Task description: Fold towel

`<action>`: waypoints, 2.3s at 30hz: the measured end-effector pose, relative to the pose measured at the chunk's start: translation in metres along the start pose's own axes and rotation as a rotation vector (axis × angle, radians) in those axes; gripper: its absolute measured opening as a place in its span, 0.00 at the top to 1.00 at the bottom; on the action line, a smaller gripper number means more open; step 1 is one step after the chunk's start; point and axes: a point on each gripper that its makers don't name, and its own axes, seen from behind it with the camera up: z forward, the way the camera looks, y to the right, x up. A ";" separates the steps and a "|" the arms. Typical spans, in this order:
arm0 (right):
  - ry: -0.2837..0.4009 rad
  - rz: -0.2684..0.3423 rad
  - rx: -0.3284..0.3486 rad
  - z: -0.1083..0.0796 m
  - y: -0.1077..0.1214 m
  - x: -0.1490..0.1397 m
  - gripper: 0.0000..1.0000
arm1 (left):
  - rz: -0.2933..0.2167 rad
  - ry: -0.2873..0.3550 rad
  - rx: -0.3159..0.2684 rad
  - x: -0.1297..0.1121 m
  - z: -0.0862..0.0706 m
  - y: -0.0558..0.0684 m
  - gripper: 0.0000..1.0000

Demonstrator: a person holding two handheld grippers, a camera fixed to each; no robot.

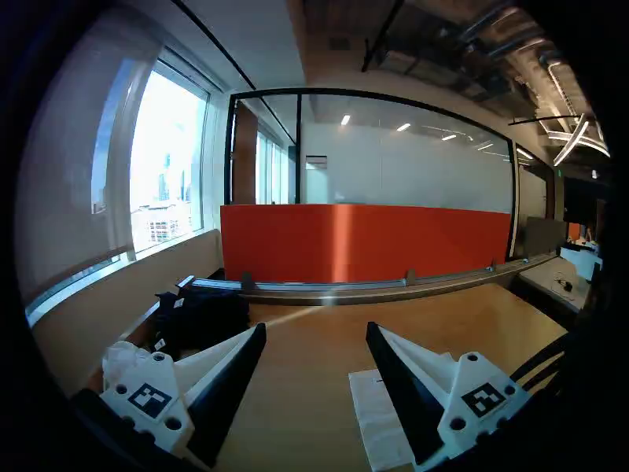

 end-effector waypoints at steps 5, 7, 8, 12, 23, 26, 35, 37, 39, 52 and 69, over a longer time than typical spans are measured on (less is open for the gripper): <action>-0.011 -0.005 0.011 0.001 0.001 -0.003 0.00 | 0.011 -0.022 -0.024 -0.003 -0.001 0.005 0.06; -0.025 -0.008 0.025 0.001 0.000 -0.007 0.00 | 0.022 -0.039 -0.047 -0.007 -0.001 0.010 0.06; -0.034 -0.011 0.033 0.001 -0.001 -0.010 0.00 | 0.027 -0.048 -0.060 -0.009 -0.002 0.013 0.06; -0.078 -0.030 0.076 0.002 -0.006 -0.025 0.00 | 0.063 -0.103 -0.120 -0.026 -0.001 0.025 0.06; -0.254 -0.103 0.261 0.000 -0.040 -0.085 0.00 | 0.145 -0.278 -0.287 -0.084 0.001 0.056 0.06; -0.291 -0.118 0.310 -0.003 -0.050 -0.097 0.00 | 0.162 -0.314 -0.317 -0.097 0.001 0.059 0.06; -0.358 -0.169 0.392 -0.008 -0.068 -0.129 0.00 | 0.204 -0.388 -0.372 -0.130 0.002 0.070 0.06; -0.371 -0.178 0.404 -0.010 -0.071 -0.138 0.00 | 0.209 -0.403 -0.382 -0.138 0.002 0.073 0.06; -0.384 -0.185 0.415 -0.011 -0.074 -0.147 0.00 | 0.213 -0.417 -0.390 -0.147 0.002 0.076 0.06; -0.488 -0.204 0.446 -0.023 -0.078 -0.229 0.00 | 0.247 -0.540 -0.445 -0.225 0.002 0.094 0.06; -0.653 -0.239 0.516 -0.050 -0.091 -0.342 0.02 | 0.258 -0.695 -0.469 -0.307 -0.008 0.104 0.06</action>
